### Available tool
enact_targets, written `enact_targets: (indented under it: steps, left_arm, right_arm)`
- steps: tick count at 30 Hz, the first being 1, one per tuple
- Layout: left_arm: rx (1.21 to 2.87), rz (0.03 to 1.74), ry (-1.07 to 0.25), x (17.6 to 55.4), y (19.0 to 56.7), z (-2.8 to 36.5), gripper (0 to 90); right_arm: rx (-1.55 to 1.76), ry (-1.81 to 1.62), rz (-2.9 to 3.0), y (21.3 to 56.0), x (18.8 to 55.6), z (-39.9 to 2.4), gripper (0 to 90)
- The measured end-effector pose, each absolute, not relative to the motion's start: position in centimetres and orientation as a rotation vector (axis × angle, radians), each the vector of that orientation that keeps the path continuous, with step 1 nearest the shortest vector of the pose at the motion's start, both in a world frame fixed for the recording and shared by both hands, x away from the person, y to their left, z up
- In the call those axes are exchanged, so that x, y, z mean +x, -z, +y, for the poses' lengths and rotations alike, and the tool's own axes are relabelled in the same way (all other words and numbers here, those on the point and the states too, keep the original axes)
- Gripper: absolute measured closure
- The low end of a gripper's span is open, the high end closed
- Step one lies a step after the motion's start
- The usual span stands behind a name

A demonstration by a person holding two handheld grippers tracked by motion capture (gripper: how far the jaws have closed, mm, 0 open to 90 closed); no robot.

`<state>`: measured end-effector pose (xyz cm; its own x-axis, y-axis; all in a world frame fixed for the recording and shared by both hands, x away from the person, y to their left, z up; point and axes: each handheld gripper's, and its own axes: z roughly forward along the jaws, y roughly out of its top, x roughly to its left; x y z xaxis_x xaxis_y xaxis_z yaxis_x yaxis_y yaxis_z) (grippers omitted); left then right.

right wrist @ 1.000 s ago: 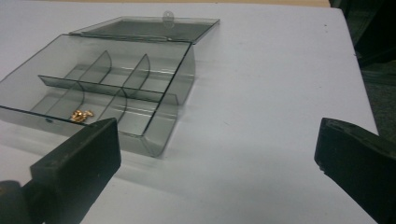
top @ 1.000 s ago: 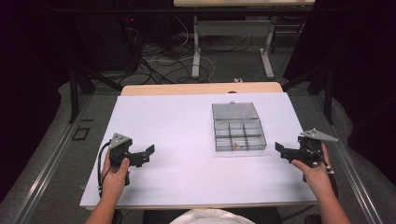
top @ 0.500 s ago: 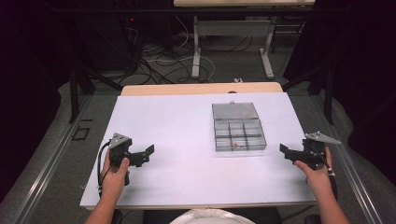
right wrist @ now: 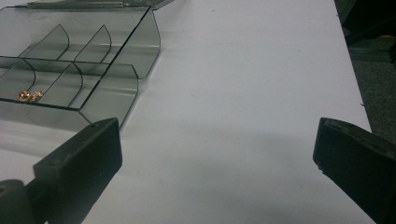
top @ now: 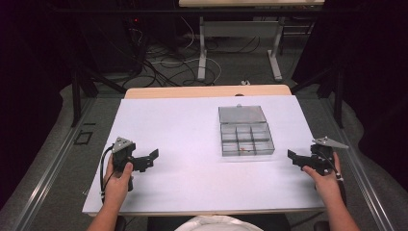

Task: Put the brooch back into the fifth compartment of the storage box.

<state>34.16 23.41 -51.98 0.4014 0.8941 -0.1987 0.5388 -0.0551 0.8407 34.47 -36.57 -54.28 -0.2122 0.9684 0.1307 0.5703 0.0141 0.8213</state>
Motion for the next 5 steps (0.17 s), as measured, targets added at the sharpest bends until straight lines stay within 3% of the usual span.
enact_targets:
  steps: [5]
  left_arm:
    - [1.726,1.26,-0.477,34.11,51.97,23.41,0.5]
  right_arm:
    - [1.575,-1.094,1.818,54.48,34.51,-36.65,1.0]
